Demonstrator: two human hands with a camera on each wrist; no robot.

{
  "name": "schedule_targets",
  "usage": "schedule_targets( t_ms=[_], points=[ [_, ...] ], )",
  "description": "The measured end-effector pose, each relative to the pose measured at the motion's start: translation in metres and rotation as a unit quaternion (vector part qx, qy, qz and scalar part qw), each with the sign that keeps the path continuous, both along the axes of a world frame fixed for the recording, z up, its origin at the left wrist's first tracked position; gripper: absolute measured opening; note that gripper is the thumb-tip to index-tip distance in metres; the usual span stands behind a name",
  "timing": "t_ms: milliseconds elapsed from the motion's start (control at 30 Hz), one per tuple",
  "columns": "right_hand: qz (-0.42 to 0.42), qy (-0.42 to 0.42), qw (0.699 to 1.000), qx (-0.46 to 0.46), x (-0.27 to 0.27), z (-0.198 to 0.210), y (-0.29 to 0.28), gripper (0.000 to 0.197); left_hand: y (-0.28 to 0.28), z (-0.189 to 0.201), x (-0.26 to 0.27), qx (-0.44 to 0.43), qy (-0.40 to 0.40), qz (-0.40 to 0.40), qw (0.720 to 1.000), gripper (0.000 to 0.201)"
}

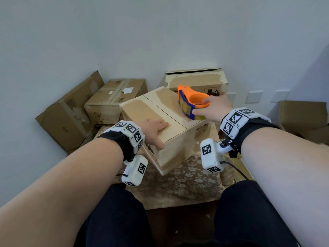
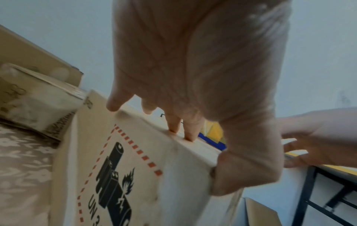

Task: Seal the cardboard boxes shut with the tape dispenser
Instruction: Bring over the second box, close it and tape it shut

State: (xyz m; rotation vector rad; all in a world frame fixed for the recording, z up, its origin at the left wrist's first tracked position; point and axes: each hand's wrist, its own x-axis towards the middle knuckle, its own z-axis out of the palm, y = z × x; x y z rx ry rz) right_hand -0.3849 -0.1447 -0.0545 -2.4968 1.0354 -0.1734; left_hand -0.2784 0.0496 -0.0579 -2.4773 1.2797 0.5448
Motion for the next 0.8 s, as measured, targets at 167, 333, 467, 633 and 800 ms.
schedule_targets(
  t_ms=[167,333,467,633,800],
  points=[
    [0.049,0.006,0.999,-0.012,0.000,0.006,0.019,0.049,0.019,0.004,0.006,0.003,0.000,0.030,1.000,0.099],
    [0.033,0.024,0.999,-0.005,0.009,0.001,0.030,0.065,0.020,0.007,0.001,0.005,0.000,0.023,1.000,0.096],
    [0.008,-0.010,0.999,0.040,0.011,-0.005,0.027,0.079,0.023,0.004,0.007,-0.012,0.018,0.045,0.999,0.098],
    [-0.023,-0.100,0.982,0.155,0.009,-0.018,0.026,0.105,0.027,0.000,0.012,-0.064,0.038,0.097,0.992,0.100],
    [-0.026,-0.134,0.968,0.210,0.009,-0.029,0.024,0.117,0.023,-0.003,0.014,-0.101,0.058,0.122,0.986,0.102]
  ],
)
